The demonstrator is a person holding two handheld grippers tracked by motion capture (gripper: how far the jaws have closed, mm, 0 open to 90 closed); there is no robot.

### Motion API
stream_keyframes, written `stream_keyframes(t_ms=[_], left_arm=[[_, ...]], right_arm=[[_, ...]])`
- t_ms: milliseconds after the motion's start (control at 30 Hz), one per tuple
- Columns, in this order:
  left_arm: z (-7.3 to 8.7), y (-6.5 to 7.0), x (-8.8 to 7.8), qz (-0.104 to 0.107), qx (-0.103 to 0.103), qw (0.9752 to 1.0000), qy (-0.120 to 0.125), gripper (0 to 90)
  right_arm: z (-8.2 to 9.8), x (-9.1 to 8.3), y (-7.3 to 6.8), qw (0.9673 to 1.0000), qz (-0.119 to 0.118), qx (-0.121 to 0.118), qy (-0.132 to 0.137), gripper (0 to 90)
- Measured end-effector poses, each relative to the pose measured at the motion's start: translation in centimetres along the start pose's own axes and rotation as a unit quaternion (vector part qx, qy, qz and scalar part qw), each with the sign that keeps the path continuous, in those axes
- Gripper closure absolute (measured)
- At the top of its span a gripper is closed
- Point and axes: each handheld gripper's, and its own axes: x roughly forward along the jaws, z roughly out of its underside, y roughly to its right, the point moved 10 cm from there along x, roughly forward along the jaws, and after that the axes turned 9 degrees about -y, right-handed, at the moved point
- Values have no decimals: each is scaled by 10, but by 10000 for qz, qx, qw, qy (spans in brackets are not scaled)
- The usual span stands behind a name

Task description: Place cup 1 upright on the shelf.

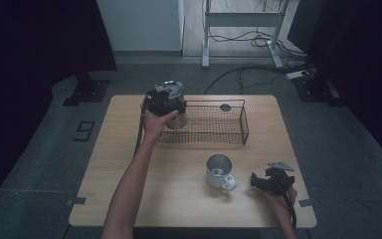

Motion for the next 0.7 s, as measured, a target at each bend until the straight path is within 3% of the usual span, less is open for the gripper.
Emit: stream_keyframes(t_ms=[267,700], left_arm=[[-3,5,11,28,-20,10000,-23,37],[9,3,32,-39,-95,9997,-229,37]], right_arm=[[0,0,0,10000,-3,-1,-1,0],[0,0,0,10000,-1,-1,-1,0]])
